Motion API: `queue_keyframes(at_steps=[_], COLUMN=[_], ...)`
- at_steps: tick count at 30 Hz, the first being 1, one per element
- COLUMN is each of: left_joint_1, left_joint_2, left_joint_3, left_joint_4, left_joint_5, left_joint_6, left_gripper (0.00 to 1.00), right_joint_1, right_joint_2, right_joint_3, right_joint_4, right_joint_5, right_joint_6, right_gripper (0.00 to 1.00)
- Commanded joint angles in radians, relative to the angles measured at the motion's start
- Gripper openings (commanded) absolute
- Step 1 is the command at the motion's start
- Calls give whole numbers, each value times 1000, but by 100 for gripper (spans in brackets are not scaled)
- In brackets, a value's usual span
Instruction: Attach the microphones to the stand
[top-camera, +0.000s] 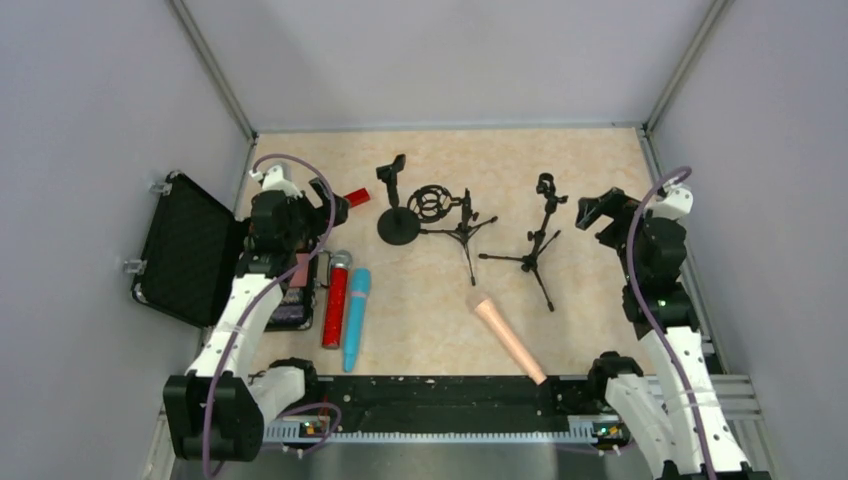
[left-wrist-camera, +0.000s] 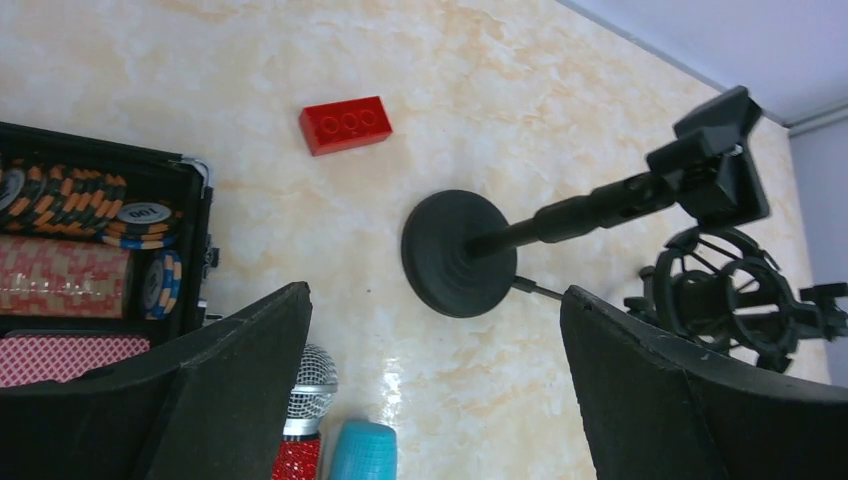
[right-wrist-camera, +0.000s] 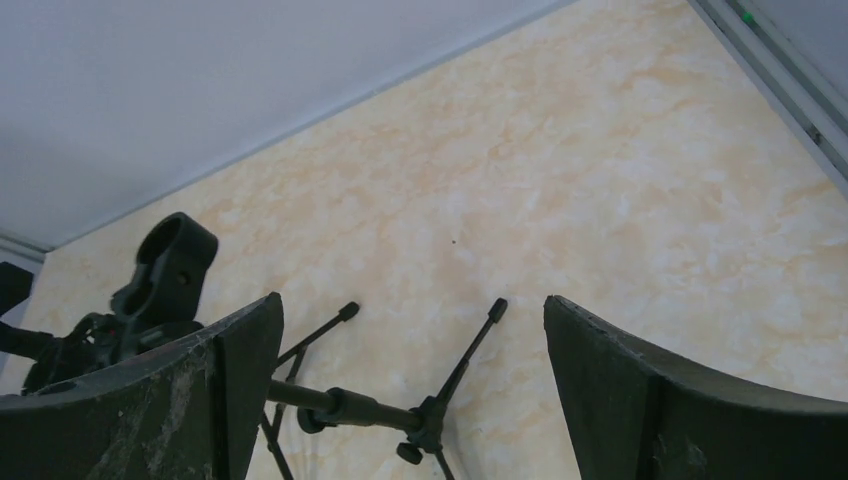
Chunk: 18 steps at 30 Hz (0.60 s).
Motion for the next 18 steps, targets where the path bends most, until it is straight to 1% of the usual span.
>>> queue_keyframes(at_steps=[1, 4, 6, 11, 18], left_joint_1=[0, 1, 1, 1, -1], left_joint_2=[-37, -31, -30, -41, -17], left_joint_3=[20, 61, 90, 136, 256], left_joint_4=[16, -34, -57, -68, -196], left_joint_5=[78, 109, 136, 240, 278], left_joint_6=[-17, -24, -34, -45, -55], left_gripper=[99, 99, 99, 99, 99], right_joint_1=[-3, -3, -3, -2, -3], right_joint_2=[-58, -80, -78, -32, 26], right_joint_3=[82, 97, 110, 164, 233], right_joint_4=[-67, -81, -87, -107, -141], right_joint_5=[-62, -100, -152, -268, -394], right_joint_6=[3, -13, -25, -51, -66], right_gripper=[99, 99, 99, 99, 99])
